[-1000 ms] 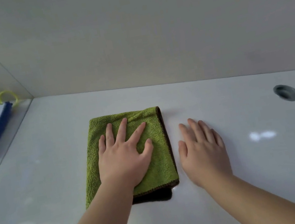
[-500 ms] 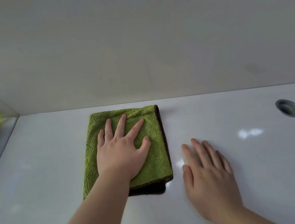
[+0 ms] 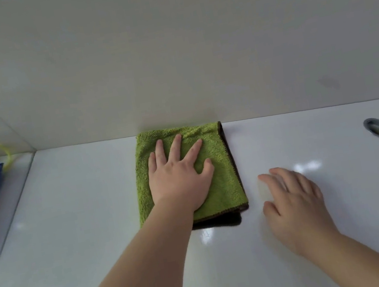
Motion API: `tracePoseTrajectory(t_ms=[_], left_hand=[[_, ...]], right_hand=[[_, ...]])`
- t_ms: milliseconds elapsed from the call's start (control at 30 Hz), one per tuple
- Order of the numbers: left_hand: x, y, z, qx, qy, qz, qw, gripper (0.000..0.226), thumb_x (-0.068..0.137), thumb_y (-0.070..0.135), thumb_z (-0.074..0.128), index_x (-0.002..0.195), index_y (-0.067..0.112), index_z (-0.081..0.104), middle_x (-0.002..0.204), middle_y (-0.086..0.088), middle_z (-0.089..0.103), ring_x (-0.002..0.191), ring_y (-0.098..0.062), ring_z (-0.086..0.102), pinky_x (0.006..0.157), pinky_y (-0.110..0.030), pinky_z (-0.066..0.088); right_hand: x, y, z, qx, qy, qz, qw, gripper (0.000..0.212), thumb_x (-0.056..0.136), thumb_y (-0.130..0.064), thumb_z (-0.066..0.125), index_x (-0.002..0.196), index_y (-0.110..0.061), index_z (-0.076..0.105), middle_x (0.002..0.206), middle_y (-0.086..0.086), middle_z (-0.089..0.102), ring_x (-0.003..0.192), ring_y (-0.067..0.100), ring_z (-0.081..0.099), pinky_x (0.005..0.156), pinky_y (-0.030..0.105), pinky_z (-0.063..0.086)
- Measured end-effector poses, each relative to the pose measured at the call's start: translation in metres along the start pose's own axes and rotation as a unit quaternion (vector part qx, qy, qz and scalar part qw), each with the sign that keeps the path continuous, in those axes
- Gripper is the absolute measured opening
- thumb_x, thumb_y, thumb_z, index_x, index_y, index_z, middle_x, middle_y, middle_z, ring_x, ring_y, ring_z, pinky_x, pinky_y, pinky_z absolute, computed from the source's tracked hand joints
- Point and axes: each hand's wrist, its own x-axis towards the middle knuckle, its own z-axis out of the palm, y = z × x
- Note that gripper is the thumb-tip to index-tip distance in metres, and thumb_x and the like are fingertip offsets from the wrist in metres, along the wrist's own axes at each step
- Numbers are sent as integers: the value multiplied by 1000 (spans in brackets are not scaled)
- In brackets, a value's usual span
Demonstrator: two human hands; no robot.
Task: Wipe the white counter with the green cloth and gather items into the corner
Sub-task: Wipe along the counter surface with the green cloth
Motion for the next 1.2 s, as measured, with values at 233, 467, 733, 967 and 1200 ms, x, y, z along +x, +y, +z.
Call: tracePoseTrajectory(t_ms=[233, 467, 733, 967, 1200], left_hand=[[-1, -37, -11, 0, 3, 19, 1000, 67, 85, 78, 5, 150, 62, 9, 167, 15, 4, 154, -23, -11, 123, -44, -9], [-2, -112, -33, 20, 5, 10, 1000, 66, 85, 79, 6, 149, 63, 8, 167, 17, 4, 154, -20, -7, 124, -43, -6], [-4, -169, -49, 21, 18, 2, 1000, 66, 84, 82, 9, 148, 65, 12, 166, 19, 8, 154, -17, -4, 124, -40, -4], [-4, -191, -55, 33, 24, -3, 999, 66, 84, 84, 8, 148, 66, 13, 166, 19, 9, 154, -17, -2, 124, -41, -4], [-8, -198, -57, 35, 25, -17, 999, 68, 83, 84, 9, 148, 65, 14, 166, 18, 9, 154, -19, -1, 124, -42, -3]], right_hand=[[38, -51, 18, 38, -8, -15, 999, 49, 96, -21, 41, 145, -18, 41, 155, 8, 31, 142, 29, 23, 117, 42, 21], [36, -64, 27, 12, 15, 21, 1000, 48, 98, -31, 38, 145, -21, 42, 155, 7, 33, 142, 30, 23, 118, 40, 16], [48, -91, 17, 7, -23, -21, 999, 50, 98, -22, 36, 147, -17, 38, 158, 7, 28, 144, 26, 19, 118, 34, 11], [63, -148, 31, -1, -35, 16, 999, 52, 100, -33, 26, 149, -19, 27, 159, 13, 16, 144, 35, 10, 118, 43, 8], [59, -191, 43, 2, -14, -19, 1000, 53, 99, -31, 27, 150, -15, 27, 160, 10, 18, 146, 33, 11, 119, 44, 8]])
